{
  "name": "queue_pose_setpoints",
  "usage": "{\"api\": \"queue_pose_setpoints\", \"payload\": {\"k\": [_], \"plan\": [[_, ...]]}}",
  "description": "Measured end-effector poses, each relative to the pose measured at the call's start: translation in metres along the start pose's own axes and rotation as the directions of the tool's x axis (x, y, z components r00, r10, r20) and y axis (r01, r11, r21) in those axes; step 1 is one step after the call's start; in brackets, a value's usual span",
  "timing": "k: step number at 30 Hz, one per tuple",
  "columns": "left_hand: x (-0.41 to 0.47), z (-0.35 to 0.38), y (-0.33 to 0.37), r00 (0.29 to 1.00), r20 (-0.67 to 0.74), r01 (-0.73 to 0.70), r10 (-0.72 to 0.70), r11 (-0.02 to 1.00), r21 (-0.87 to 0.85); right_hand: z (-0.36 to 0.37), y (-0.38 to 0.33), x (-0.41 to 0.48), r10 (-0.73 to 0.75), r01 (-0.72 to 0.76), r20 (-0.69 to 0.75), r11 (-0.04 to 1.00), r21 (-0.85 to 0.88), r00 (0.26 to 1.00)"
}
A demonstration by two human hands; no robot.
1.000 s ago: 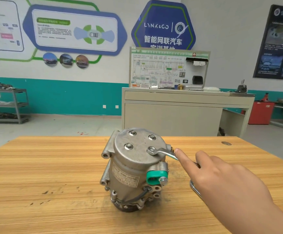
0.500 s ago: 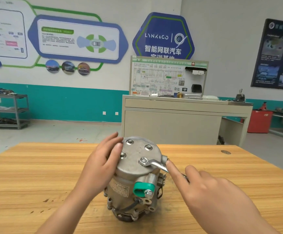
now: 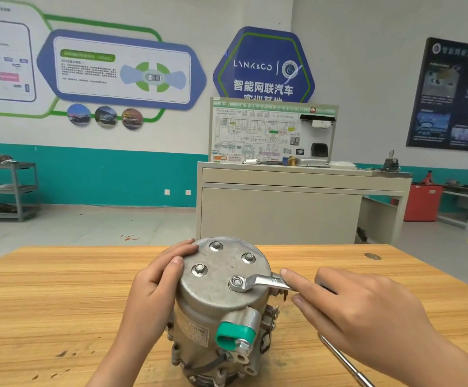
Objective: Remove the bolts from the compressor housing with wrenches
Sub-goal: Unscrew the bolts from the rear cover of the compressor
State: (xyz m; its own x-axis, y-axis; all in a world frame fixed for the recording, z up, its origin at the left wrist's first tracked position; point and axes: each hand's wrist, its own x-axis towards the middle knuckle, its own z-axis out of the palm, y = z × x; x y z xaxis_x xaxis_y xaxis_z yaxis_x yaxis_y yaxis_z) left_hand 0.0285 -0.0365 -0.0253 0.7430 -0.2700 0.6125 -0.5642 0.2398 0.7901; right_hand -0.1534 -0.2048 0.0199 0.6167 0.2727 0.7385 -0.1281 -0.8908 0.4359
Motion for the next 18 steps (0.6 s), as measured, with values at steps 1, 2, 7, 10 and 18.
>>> {"api": "queue_pose_setpoints", "payload": {"k": [1,2,7,10,18], "plan": [[0.000,0.001,0.000,1.000,-0.005,-0.005,0.005,1.000,-0.001,0.003,0.003,-0.001,-0.022,0.022,-0.021,1.000,-0.004,1.000],[-0.001,0.002,-0.001,1.000,-0.008,-0.010,0.010,1.000,-0.006,0.004,0.007,-0.002,-0.040,0.040,-0.026,0.999,-0.004,0.999],[0.000,0.004,-0.002,1.000,-0.006,-0.016,0.016,0.999,-0.040,0.017,0.021,-0.001,-0.074,0.076,-0.037,0.996,0.037,0.997],[0.001,0.004,-0.005,1.000,0.004,-0.009,0.009,0.998,-0.059,0.023,0.026,0.006,0.007,-0.007,0.010,1.000,-0.008,1.000],[-0.002,0.011,-0.010,1.000,0.024,-0.017,0.018,1.000,-0.016,0.049,0.035,0.049,0.027,-0.031,0.264,0.999,0.011,0.964]]}}
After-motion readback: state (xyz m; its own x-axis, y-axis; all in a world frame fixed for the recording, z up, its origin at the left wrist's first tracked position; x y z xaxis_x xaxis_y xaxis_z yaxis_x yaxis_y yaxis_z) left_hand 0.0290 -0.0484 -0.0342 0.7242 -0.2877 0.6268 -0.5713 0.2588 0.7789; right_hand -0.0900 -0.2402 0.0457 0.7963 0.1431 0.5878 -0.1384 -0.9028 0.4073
